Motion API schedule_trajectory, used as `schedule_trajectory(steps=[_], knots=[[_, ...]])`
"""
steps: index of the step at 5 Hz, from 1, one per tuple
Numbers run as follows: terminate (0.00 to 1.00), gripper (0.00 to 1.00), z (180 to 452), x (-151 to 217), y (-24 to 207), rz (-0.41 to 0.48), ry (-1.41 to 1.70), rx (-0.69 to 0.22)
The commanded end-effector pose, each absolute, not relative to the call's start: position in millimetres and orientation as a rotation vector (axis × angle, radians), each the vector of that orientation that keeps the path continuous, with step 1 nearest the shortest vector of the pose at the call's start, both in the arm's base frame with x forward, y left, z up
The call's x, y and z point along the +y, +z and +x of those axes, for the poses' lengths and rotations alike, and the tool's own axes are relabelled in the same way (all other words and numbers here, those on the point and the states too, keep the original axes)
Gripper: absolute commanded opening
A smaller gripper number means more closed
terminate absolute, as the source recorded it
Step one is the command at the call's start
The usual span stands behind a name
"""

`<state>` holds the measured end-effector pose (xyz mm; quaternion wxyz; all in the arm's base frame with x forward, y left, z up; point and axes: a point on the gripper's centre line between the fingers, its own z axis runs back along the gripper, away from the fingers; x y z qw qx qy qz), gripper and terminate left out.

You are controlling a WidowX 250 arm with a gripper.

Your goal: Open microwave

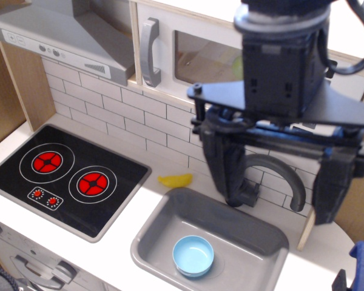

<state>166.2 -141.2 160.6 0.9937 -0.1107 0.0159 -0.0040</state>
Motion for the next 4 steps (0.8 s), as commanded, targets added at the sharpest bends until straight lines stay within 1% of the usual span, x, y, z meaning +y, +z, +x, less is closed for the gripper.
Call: schedule_trajectory(steps=[1,2,3,4], knots=[[0.0,1.0,200,-76,117,-0.098,0.041,-0.107],[0.0,1.0,223,-36,102,-0.03,0.075,-0.193],[0.0,1.0,251,8,95,0.08,0.12,-0.284],[0.0,1.0,282,52,86,0.138,0.133,-0.339]])
